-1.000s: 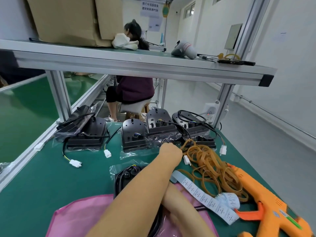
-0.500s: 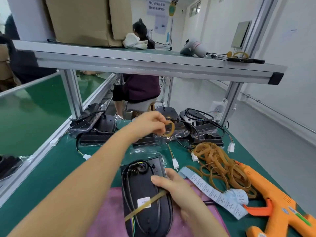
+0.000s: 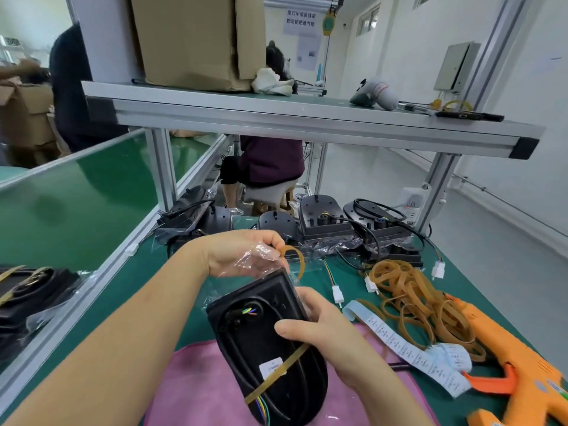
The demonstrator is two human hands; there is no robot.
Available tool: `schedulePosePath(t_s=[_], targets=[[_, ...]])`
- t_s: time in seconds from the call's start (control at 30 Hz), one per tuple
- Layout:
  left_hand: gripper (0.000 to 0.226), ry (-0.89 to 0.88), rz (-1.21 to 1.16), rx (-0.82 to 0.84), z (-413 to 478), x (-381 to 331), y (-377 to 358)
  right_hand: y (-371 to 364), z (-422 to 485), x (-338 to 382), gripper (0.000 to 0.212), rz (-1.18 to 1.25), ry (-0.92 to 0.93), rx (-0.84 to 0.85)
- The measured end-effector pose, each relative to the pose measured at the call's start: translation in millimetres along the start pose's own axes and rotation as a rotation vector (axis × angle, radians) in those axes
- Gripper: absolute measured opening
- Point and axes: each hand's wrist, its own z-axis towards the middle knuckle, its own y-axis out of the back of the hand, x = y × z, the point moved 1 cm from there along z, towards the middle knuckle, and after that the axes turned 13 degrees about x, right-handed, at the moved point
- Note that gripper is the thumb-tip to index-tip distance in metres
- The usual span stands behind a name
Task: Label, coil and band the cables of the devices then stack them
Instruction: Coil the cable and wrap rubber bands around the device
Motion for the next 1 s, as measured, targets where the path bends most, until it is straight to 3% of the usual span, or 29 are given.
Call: schedulePosePath(t_s=[0.23,0.37,0.53,0.77,1.0], targets=[[0.010,-0.084,0.053,0.059,-4.6,1.4,-6.0,1.1,4.2,-5.9,0.088,0.044,-0.090,-0.066],[0.007,-0.108,0.095,0.083,-3.1,5.7,-10.4,2.6,2.7,-7.7,0.110,0.087,-0.090,0.008],[0.010,-0.097,0.164,0.109,0.1,7.5,-18.9,1.9,1.4,-9.9,0.090,0.122,-0.064,0.034],[0.023,0.003,0.198,-0.038,8.6,7.4,-24.2,2.7,3.6,-19.7,0.064,0.357,-0.033,0.009],[0.011,0.053,0.219,-0.125,17.3,3.9,-27.8,10.0,-3.2,-15.3,0.053,0.339,-0.034,-0.186]])
